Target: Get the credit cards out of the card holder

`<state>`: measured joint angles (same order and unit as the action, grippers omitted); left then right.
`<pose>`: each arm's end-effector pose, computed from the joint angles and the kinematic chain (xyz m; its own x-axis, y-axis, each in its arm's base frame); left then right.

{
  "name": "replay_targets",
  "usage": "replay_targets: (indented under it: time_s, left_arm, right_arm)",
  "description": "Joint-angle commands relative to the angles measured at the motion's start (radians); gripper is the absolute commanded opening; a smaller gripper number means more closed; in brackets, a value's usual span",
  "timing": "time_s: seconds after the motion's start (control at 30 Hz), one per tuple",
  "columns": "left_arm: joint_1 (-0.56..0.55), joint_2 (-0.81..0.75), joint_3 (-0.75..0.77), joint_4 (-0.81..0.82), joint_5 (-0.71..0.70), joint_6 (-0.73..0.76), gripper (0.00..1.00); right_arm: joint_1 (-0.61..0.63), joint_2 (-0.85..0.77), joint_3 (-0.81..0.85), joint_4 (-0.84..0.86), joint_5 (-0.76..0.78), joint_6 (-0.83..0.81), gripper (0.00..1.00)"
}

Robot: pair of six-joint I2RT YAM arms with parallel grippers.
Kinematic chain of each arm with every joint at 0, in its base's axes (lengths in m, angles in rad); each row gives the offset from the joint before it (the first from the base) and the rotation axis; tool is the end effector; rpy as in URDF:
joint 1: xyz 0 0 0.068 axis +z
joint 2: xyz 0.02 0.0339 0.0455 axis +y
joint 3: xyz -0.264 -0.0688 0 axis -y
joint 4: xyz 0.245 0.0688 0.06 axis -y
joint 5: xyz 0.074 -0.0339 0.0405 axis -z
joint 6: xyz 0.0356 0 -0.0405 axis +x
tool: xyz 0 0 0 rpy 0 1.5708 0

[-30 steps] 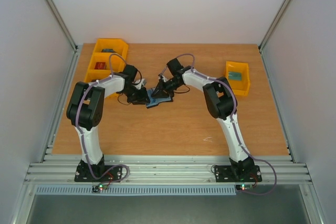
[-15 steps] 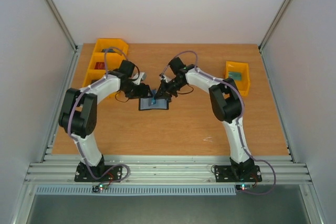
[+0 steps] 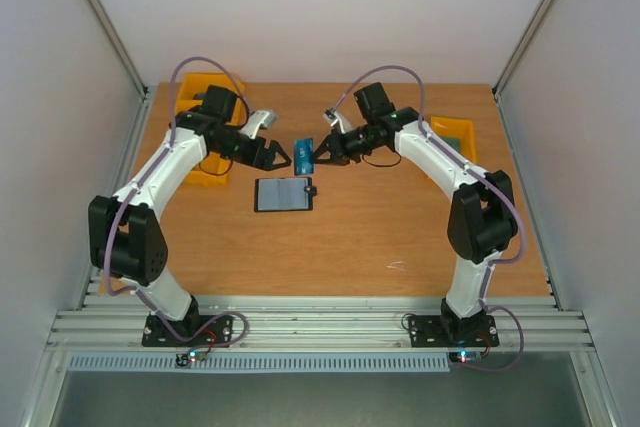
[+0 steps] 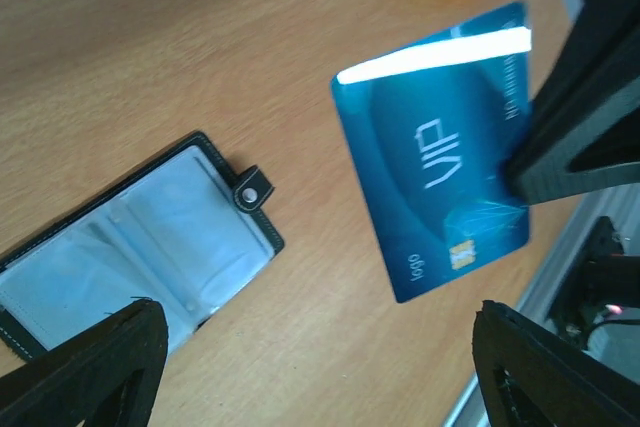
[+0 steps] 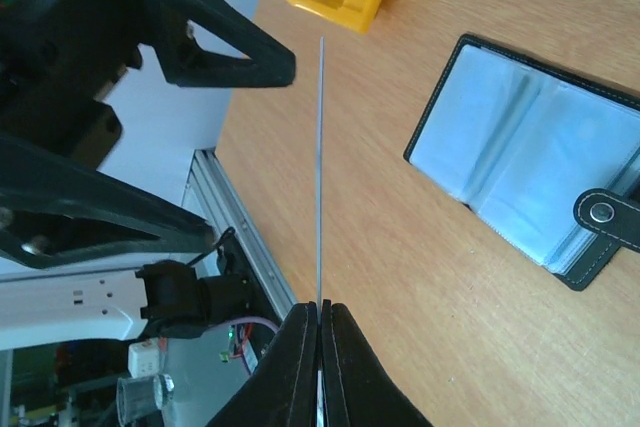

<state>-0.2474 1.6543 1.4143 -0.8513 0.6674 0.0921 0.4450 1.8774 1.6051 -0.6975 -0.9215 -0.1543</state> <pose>0.3255 -0.1049 0.2862 -0.8134 0.2800 -0.5099 0.5463 0.6687 -0.5044 0.3541 0.2003 0.2783 -0.6331 -0.4049 -0.6597 -0.7733 0.2931 0.5622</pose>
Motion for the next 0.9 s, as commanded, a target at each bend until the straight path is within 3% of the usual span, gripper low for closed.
replay_targets:
  time_s: [0.0, 0.17, 0.27, 0.3, 0.47, 0.63, 0.87]
  left_arm:
    - [0.017, -0.041, 0.090, -0.139, 0.126, 0.067, 0.84]
    - [0.023, -0.045, 0.218, -0.293, 0.153, 0.159, 0.82]
    - [0.024, -0.037, 0.346, -0.377, 0.107, 0.220, 0.82]
    - [0.023, -0.023, 0.464, -0.464, 0.075, 0.279, 0.82]
    - [0.021, 0.018, 0.769, -0.569, -0.008, 0.357, 0.84]
    - [-0.026, -0.003, 0.930, -0.558, -0.096, 0.486, 0.83]
    - [-0.159, -0.085, 0.883, -0.340, -0.319, 0.722, 0.81]
  right_arm:
    - [0.001, -0.065, 0.040, -0.080, -0.006, -0.095, 0.01]
    - [-0.006, -0.125, 0.141, -0.215, 0.010, -0.174, 0.01]
    - [-0.014, -0.104, 0.275, -0.378, 0.010, -0.173, 0.01]
    - [-0.015, -0.088, 0.394, -0.504, 0.032, -0.207, 0.01]
    - [-0.032, -0.046, 0.643, -0.709, 0.072, -0.234, 0.01]
    - [-0.059, -0.034, 0.777, -0.738, 0.035, -0.151, 0.01]
    - [-0.073, -0.078, 0.783, -0.612, 0.044, 0.066, 0.01]
